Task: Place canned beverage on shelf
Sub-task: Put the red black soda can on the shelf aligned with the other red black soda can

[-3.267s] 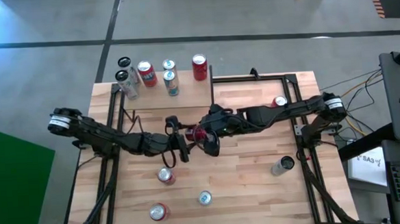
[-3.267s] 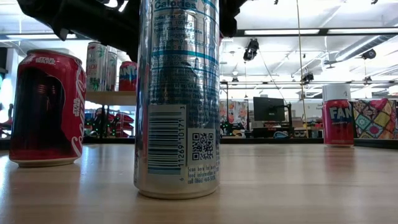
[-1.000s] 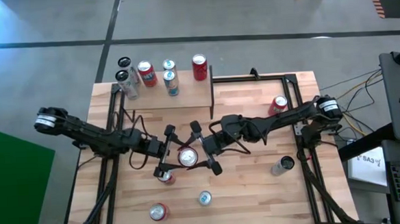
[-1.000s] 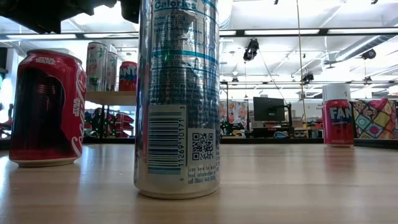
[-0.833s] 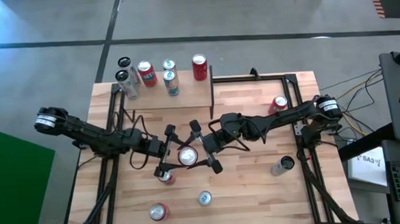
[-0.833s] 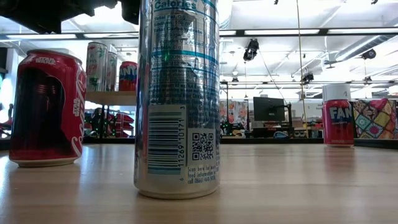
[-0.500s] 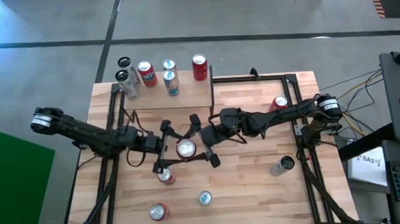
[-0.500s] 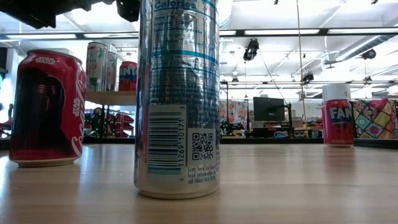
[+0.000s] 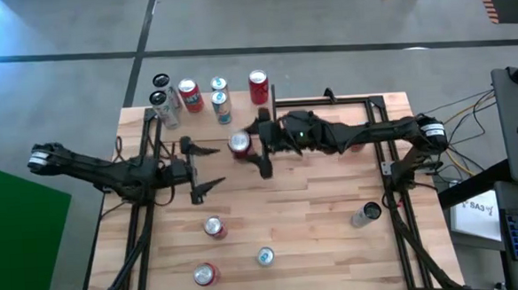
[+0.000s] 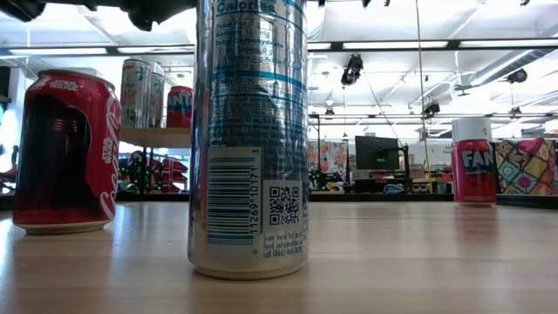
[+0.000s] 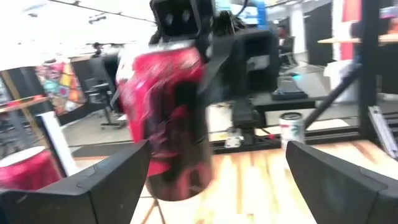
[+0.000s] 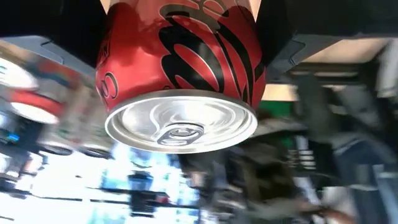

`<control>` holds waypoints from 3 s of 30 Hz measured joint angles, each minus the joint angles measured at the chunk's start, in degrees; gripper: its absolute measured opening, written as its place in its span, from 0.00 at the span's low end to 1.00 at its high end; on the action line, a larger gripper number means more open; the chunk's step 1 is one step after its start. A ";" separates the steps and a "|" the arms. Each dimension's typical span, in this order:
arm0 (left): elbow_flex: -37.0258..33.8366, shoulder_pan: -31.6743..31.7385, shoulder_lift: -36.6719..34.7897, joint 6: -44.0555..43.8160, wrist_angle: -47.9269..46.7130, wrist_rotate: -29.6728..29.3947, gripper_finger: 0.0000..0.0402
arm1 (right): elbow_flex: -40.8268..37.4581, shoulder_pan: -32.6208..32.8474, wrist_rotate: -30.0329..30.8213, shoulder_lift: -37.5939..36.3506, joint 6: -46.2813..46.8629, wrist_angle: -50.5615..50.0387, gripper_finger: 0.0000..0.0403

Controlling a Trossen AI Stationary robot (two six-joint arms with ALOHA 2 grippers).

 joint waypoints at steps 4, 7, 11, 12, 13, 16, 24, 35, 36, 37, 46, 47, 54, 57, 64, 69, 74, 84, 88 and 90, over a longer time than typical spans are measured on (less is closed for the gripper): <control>0.38 0.00 -4.40 0.52 -3.73 -4.10 0.89 | -0.21 -4.38 0.63 2.17 3.48 0.76 0.71; 0.44 0.00 -7.33 2.09 -4.97 -8.02 0.89 | -0.97 -6.74 1.11 4.61 5.81 4.23 0.71; 0.37 0.00 -10.98 3.69 -5.12 -11.56 0.89 | -2.71 -8.73 2.17 7.42 7.63 11.03 0.71; 0.37 0.00 -11.84 3.87 -5.33 -11.71 0.89 | -3.30 -9.10 2.18 7.78 8.43 12.26 0.71; 0.37 0.00 -12.61 4.13 -5.56 -11.71 0.89 | -3.74 -9.32 2.33 8.15 8.77 13.11 0.71; 0.37 0.00 -14.68 4.78 -5.94 -11.71 0.89 | -4.15 -9.54 7.76 8.66 8.82 14.35 0.71; 0.33 0.00 -18.36 6.14 -6.85 -14.27 0.89 | -4.16 -8.79 21.13 9.54 11.96 14.55 0.71; 0.27 0.00 -19.42 6.24 -8.02 -15.66 0.89 | -4.24 -6.75 30.64 13.89 12.26 19.96 0.71; 0.26 0.00 -19.51 6.25 -8.30 -15.66 0.89 | -4.22 -6.74 30.48 13.89 12.28 20.15 0.71; 0.26 0.00 -19.53 6.24 -8.54 -15.67 0.89 | -4.22 -6.75 30.59 13.92 12.31 20.09 0.71; 0.26 0.00 -19.40 6.23 -8.47 -15.66 0.89 | -4.22 -6.85 30.70 14.31 12.35 19.82 0.71; 0.26 0.00 -19.41 6.23 -8.47 -15.66 0.89 | -4.22 -6.85 30.70 14.65 12.36 19.79 0.71; 0.24 0.00 -19.36 6.23 -8.41 -15.66 0.89 | -4.11 -6.85 31.61 15.49 12.38 20.24 0.75; 0.24 0.00 -19.36 6.23 -8.42 -15.66 0.89 | -4.11 -6.85 31.78 15.60 12.38 20.20 0.81; 0.24 0.00 -19.25 6.23 -8.41 -15.66 0.89 | -4.11 -6.85 31.75 15.75 11.60 19.79 0.86; 0.24 0.01 -19.03 6.05 -8.41 -15.67 0.89 | -4.11 -6.85 31.69 15.75 11.48 19.72 0.87; 0.24 0.00 -19.03 5.81 -8.41 -15.66 0.89 | -3.80 -6.79 31.17 15.75 11.44 19.50 0.87; 0.24 0.00 -18.91 5.57 -8.38 -15.66 0.89 | -3.37 -6.32 30.06 15.73 11.10 19.23 0.87; 0.24 0.01 -18.91 5.55 -8.38 -15.66 0.89 | -3.35 -6.32 29.91 15.71 11.29 19.22 0.87; 0.24 0.00 -18.90 5.53 -8.38 -15.66 0.89 | -3.35 -6.24 29.92 15.69 11.24 19.23 0.87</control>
